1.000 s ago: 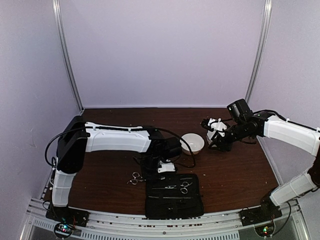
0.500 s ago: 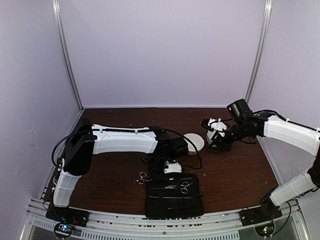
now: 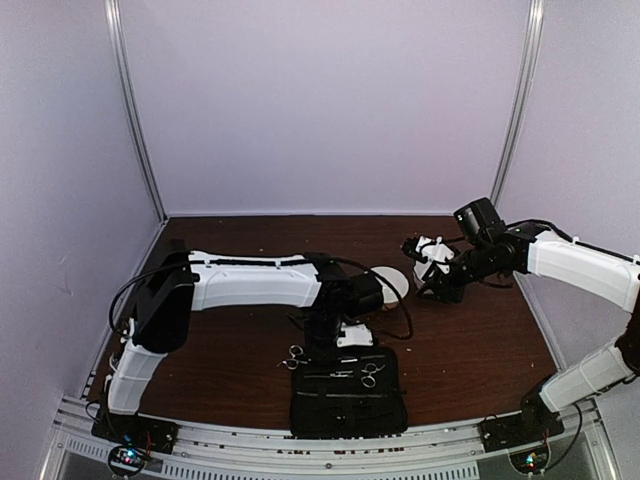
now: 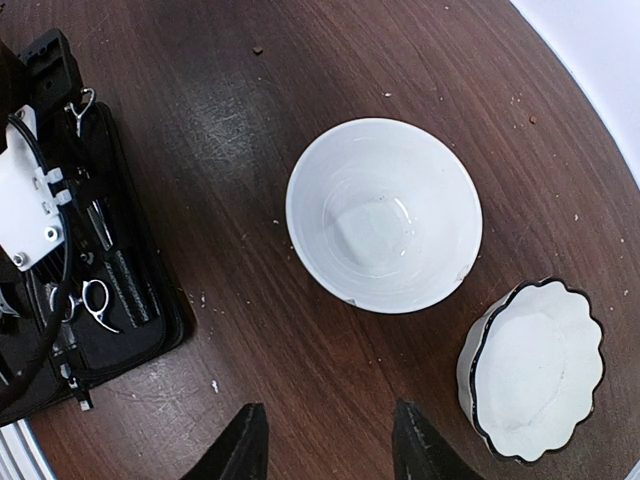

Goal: Sort the hair-cutting tools

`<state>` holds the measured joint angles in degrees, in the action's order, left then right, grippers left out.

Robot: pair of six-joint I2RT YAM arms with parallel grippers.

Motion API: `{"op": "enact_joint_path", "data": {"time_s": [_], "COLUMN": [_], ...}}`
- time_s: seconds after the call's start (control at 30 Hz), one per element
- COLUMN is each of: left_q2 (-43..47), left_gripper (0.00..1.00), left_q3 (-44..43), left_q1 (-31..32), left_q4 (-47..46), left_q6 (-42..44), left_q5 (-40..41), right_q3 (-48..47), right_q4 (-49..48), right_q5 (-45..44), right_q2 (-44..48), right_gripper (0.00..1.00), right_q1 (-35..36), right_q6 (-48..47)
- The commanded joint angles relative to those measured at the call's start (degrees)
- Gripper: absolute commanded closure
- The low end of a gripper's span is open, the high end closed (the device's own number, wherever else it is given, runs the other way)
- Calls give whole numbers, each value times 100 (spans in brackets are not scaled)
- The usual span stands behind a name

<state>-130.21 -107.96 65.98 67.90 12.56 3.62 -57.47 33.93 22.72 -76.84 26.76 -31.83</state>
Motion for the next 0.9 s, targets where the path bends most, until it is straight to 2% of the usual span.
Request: {"op": "enact_joint_path", "data": {"time_s": [0.0, 0.23, 0.4, 0.6, 0.87], "left_q2": [-144, -169, -118, 434, 926], "left_gripper": [100, 94, 77, 67, 64], "left_q3": [-200, -210, -79, 428, 1065], "left_q1": [47, 46, 47, 47, 30], "left_q4": [-302, -589, -602, -620, -677], "left_q6": [22, 27, -9, -62, -157], "left_q5": [-171, -160, -26, 93, 200], "right_q3": [-67, -77, -82, -79, -83], "right_q4": [64, 74, 74, 78, 94], "right_q5": [57, 66, 66, 65, 92], "right_q2": [47, 21, 11, 4, -25], "right_gripper": [55, 55, 55, 55, 55], "right_q1": [39, 39, 39, 40, 39], "right_q6": [-77, -79, -77, -79, -95]}}
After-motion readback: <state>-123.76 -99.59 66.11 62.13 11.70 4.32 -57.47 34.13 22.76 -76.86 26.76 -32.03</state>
